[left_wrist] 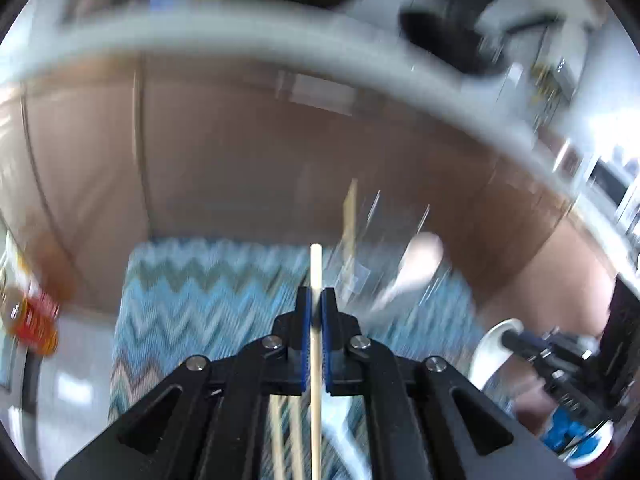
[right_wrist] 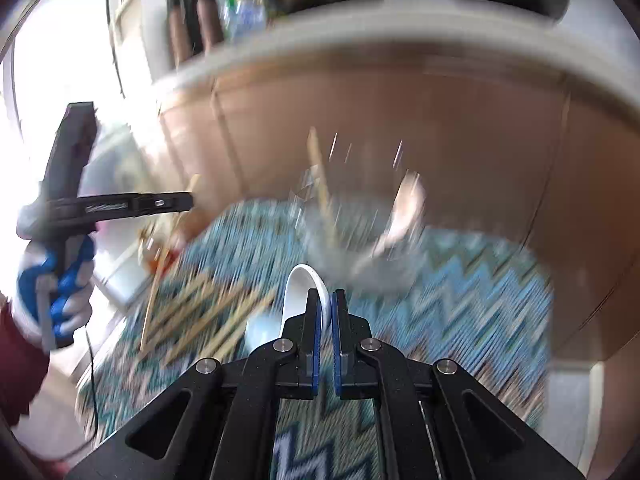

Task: Organize utensils
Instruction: 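Carry the spoon and chopstick up and drop them into the clear holder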

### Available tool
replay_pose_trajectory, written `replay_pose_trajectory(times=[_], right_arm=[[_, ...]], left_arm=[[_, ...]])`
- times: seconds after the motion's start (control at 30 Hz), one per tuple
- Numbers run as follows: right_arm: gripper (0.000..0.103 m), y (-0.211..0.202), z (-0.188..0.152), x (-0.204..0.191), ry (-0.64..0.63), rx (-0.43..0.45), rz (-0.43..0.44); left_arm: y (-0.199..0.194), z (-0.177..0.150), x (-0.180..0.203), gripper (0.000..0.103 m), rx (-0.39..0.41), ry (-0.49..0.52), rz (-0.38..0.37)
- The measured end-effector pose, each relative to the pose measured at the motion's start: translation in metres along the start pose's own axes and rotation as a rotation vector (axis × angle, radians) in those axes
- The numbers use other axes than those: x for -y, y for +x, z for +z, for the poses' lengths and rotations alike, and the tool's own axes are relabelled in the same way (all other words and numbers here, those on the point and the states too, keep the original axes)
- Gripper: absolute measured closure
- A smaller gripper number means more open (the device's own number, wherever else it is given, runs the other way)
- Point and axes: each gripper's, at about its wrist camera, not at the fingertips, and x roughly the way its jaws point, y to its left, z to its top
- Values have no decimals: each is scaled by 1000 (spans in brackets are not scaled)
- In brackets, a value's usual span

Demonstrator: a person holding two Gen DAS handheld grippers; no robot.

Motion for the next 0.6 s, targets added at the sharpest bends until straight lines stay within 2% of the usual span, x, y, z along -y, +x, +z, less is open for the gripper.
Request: replay_pose_trajectory(times=[0.1, 0.2, 0.27, 0.33, 0.43, 0.6], right_arm=[[98, -8, 34, 1, -12, 141, -98], [98, -3, 58, 4, -13, 244, -171], [98, 4, 66, 6, -13, 284, -209], [98, 16, 69, 9, -15, 302, -239], [98, 41, 67, 17, -11, 302, -266], [98, 76, 53, 35, 19, 287, -279]], left_arm=[[-21, 42, 4, 99, 162, -30, -70], [-23, 73, 26, 99, 340, -55, -75], [-16, 81, 31, 99, 411, -70, -62], [-1, 83, 40, 99, 462, -82, -47], [36, 78, 51, 99, 515, -66, 20], [91, 56, 47, 99, 521, -35, 113]])
